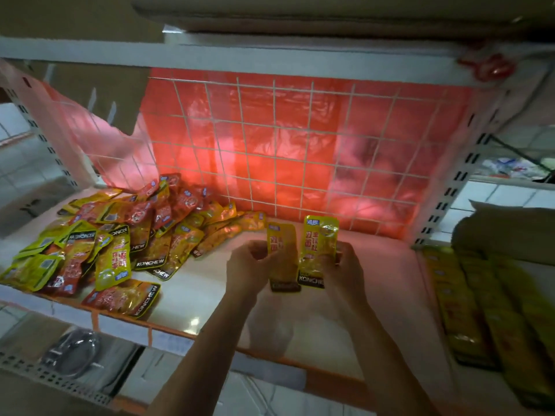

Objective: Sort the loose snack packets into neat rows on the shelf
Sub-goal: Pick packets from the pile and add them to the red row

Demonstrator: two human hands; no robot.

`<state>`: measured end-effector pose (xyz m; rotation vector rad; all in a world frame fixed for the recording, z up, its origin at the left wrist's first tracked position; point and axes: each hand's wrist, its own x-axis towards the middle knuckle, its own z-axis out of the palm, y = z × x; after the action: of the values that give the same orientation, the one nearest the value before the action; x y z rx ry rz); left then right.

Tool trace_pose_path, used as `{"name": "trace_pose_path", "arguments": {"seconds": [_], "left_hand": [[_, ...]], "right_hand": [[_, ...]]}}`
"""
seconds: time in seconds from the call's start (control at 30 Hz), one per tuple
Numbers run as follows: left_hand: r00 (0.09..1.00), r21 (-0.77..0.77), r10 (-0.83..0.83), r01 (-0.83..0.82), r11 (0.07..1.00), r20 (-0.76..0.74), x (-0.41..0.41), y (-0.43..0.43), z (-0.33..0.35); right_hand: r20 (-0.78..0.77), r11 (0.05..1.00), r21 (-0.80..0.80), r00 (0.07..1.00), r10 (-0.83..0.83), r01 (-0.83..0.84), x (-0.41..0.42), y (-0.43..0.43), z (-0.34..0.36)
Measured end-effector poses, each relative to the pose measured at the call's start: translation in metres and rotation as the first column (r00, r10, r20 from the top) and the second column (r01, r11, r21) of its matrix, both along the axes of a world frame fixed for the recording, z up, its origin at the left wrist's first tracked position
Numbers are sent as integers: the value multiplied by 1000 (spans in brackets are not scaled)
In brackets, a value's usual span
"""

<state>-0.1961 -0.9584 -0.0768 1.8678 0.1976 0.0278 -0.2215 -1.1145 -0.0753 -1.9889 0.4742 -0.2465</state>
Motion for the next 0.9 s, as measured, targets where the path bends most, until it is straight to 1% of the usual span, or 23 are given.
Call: {"name": "trace_pose_path", "arguments": {"seconds": [0.17,0.33,0.53,0.6,0.7,0.9], "left_hand": [[992,-58,-120,118,991,-42,-18,-59,0],[967,-119,-237,226,967,-89,-41,-111,-5],[912,-115,-380,365,924,-156,-73,-170,-11],[898,-87,-412,403,911,-158,-82,-186,-14],[875,27,-457,467,884,-157,-91,-205,-16],[869,199,-475,495,846,-142,-103,-228,-17]], "right_hand": [[4,995,3,995,-100,100,-34,-55,5],[35,990,-56,991,-127,128,-68,-107,8],[27,975,-58,977,-212,213,-106,-163,13],[59,970,-44,970,-238,240,-118,-180,15],[89,958,-14,954,-286,288,-130,-202,15],[84,952,-27,950,-301,304,-147,-232,10]]}}
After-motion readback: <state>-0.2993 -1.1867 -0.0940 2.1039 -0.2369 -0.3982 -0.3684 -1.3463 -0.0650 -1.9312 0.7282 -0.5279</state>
